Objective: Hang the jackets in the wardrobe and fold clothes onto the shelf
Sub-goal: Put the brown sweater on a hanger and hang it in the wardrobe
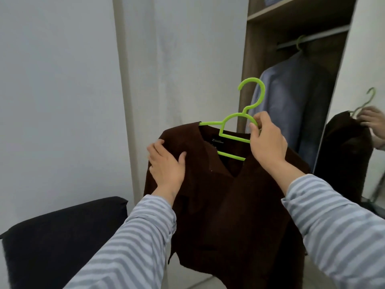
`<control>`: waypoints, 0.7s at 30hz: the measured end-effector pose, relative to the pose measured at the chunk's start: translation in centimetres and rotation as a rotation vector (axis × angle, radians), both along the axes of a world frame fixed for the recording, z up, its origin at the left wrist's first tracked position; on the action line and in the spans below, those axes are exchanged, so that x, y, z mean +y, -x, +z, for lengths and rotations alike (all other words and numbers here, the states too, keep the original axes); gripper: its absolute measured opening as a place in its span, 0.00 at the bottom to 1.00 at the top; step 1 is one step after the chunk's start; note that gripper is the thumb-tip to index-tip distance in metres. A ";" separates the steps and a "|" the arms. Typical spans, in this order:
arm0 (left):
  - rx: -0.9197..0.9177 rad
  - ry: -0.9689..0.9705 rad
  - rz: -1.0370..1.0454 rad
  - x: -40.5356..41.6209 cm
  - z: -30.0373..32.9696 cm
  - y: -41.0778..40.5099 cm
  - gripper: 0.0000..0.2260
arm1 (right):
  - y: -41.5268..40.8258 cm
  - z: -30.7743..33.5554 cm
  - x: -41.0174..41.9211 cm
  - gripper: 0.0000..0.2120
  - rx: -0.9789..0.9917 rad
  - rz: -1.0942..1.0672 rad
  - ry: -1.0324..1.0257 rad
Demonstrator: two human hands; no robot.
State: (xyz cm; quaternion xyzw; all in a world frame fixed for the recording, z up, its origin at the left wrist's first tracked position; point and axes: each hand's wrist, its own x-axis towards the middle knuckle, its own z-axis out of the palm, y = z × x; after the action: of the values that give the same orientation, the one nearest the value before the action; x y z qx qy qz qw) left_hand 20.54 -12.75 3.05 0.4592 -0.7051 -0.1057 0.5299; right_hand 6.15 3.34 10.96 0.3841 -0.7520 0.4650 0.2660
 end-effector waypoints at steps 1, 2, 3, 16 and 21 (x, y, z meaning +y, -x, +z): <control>0.008 0.024 -0.008 0.2 0.4 0.2 0.31 | -0.1 0.0 0.5 0.05 0.006 -0.012 -0.001; -0.002 0.044 -0.005 0.5 0.7 0.3 0.32 | -0.3 0.0 0.9 0.05 0.015 -0.025 0.002; -0.023 0.055 -0.001 0.7 1.0 0.4 0.32 | -0.5 0.1 1.2 0.06 0.025 -0.038 0.009; 0.055 0.298 -0.240 1.2 3.2 -3.5 0.07 | -0.9 1.0 3.5 0.08 0.097 -0.146 0.046; 0.061 0.201 -0.175 -0.4 5.3 -4.9 0.10 | -0.2 0.5 3.8 0.15 0.204 -0.102 0.007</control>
State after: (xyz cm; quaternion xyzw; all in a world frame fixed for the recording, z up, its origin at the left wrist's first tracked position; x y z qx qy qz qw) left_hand 25.48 -13.12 8.30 0.3371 -0.7330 -0.0943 0.5832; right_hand 6.39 7.11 11.45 0.3895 -0.7380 0.4121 0.3658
